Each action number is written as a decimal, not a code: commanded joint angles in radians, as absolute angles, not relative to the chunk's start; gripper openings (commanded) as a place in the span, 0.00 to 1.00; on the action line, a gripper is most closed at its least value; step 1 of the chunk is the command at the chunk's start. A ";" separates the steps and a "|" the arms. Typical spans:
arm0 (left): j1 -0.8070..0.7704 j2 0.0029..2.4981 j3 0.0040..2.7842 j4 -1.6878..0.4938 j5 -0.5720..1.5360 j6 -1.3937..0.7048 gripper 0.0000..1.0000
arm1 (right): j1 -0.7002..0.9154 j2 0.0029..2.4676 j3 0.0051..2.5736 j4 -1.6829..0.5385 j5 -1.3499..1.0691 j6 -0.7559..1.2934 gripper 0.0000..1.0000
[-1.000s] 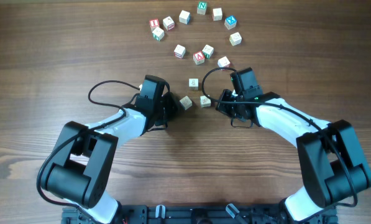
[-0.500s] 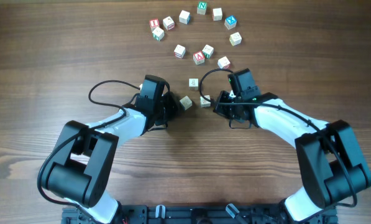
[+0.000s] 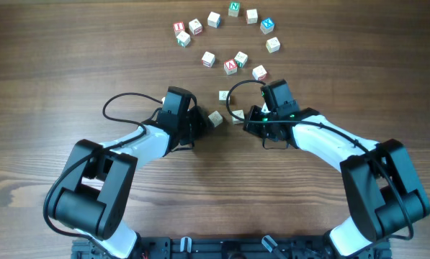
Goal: Form a circle
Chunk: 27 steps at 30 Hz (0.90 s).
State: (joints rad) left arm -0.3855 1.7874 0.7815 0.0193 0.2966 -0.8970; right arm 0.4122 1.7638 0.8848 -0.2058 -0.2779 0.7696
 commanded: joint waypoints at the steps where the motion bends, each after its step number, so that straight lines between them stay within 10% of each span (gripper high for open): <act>1: -0.391 1.820 0.757 0.004 0.276 -0.898 0.04 | 0.433 1.779 0.877 -0.183 -0.290 0.762 0.04; 27: -0.391 1.820 0.757 0.001 0.271 -0.894 0.05 | 0.446 1.779 0.877 -0.131 -0.195 0.812 0.04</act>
